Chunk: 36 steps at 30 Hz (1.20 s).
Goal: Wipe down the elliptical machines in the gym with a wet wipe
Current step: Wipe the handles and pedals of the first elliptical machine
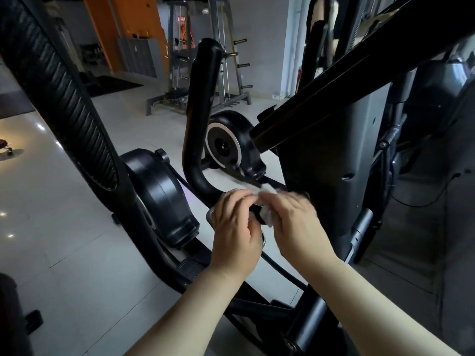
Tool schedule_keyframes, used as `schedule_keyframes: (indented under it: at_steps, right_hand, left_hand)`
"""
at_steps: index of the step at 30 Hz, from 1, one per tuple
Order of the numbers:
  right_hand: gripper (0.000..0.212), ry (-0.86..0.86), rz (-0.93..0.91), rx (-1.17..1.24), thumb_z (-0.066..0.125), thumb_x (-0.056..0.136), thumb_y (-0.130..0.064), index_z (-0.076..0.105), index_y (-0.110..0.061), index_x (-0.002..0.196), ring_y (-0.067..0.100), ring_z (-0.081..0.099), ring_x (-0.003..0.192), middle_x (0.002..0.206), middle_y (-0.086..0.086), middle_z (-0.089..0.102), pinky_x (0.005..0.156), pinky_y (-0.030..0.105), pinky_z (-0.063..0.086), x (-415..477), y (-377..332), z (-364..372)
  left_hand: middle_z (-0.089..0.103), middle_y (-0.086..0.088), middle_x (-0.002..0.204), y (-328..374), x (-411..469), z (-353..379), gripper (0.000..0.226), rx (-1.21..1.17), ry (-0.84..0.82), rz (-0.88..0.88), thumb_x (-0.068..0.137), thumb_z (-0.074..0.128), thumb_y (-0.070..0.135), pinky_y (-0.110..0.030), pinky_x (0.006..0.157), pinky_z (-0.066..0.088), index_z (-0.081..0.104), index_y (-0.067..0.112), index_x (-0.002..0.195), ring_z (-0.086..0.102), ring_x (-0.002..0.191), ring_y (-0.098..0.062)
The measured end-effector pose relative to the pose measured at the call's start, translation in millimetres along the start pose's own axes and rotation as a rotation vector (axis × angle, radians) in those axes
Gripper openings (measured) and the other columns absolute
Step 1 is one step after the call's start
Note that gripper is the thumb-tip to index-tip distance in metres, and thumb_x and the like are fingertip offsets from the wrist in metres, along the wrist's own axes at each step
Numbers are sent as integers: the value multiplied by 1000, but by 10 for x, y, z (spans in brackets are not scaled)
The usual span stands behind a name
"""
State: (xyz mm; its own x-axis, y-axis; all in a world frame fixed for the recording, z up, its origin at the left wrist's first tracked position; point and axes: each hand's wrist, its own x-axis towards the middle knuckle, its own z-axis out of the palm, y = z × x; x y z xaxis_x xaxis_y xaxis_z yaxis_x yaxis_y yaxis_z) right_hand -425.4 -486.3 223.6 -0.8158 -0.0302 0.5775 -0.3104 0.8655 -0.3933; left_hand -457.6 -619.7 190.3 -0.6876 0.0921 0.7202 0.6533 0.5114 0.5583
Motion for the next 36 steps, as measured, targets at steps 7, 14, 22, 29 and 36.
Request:
schedule_keyframes:
  at_steps: [7,14,22,29,36]
  right_hand:
    - [60,15,-15,-327,70,77,2,59,-17,133,27,63,110,109,-1,71,94,34,40,-30,397,-196]
    - [68,-43,104,-53,53,80,17,57,-16,140,25,50,113,132,3,51,96,40,52,-118,357,-111]
    - [36,132,161,43,56,92,7,57,-15,121,28,57,107,116,4,58,83,30,43,-27,430,-119]
    - [41,46,-94,168,54,82,4,64,-16,116,14,54,90,96,-13,63,78,25,47,-95,-4,-35]
    - [22,157,284,137,61,93,-3,70,-17,106,29,62,89,103,-1,52,83,32,49,14,210,-137]
  left_hand:
    - [66,-2,121,-53,-14,99,33,123,-37,74,93,41,10,-56,115,31,69,7,112,53,128,-23]
    - [66,-3,118,-43,-12,122,33,117,-27,62,92,41,9,-60,112,33,69,8,110,56,125,-28]
    - [67,-2,119,-49,-21,126,32,117,-22,48,93,42,9,-59,113,34,69,7,112,56,125,-26]
    - [65,-2,124,-20,-17,76,36,81,-65,-4,95,39,16,-53,118,27,65,8,117,49,131,-19]
    - [64,-4,126,-45,-37,78,37,86,-37,29,94,43,10,-54,118,29,65,7,123,50,130,-19]
